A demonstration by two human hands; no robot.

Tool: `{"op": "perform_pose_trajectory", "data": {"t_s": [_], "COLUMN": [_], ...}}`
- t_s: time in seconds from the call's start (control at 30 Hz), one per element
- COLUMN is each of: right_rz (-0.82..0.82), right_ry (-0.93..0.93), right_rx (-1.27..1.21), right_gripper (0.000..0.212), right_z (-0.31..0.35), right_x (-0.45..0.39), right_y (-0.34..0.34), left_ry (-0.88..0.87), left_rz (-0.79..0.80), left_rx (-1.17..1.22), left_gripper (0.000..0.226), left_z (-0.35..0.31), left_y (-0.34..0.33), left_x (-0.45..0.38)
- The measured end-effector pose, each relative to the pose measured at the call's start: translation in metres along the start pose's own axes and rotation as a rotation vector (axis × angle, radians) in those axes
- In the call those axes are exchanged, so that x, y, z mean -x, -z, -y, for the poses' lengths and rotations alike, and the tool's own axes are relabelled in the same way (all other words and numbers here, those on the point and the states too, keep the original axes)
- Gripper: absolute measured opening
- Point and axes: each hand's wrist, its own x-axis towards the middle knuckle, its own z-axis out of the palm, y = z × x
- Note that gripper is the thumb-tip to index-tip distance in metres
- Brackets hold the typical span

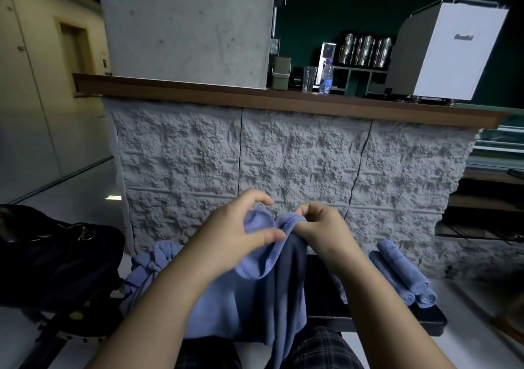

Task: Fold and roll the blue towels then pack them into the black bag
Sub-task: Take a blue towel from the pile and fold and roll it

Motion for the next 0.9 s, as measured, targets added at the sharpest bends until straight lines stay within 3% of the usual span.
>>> {"op": "perform_pose_trajectory", "data": {"t_s": [0.07, 0.17, 0.3, 0.47, 0.57, 0.73, 0.8, 0.9], "right_rz": [0.116, 0.201, 0.148, 0.092, -0.024, -0.155, -0.18, -0.201], "right_ry": [0.082, 0.166, 0.219, 0.253, 0.222, 0.153, 0.109, 0.024], "right_rx": [-0.105, -0.099, 0.081, 0.26, 0.272, 0.416, 0.448, 0.499], "right_gripper": [0.025, 0.025, 0.017, 0.028, 0.024, 0.021, 0.02, 0.011], "right_z": [0.015, 0.03, 0.032, 0.027, 0.022, 0.003, -0.005, -0.016], "right_x": [0.006, 0.012, 0.01, 0.009, 0.004, -0.007, -0.009, -0.011], "right_y": [-0.004, -0.008, -0.009, -0.01, -0.008, 0.008, 0.015, 0.024], "left_ry": [-0.066, -0.159, -0.171, -0.189, -0.204, -0.104, -0.116, -0.12], "left_rz": [0.037, -0.005, 0.04, -0.018, -0.073, -0.227, -0.305, -0.369], "left_rx": [-0.2, -0.239, -0.249, -0.271, -0.11, 0.451, 0.497, 0.532], "left_gripper": [0.052, 0.022, 0.017, 0.01, 0.013, 0.014, 0.034, 0.029], "left_z": [0.002, 0.003, -0.001, -0.011, -0.016, -0.026, -0.028, -0.032], "left_y": [-0.006, -0.009, -0.003, 0.003, 0.005, 0.023, 0.028, 0.033], "left_x": [0.0, -0.001, -0.002, -0.001, -0.001, -0.002, -0.003, -0.004]}}
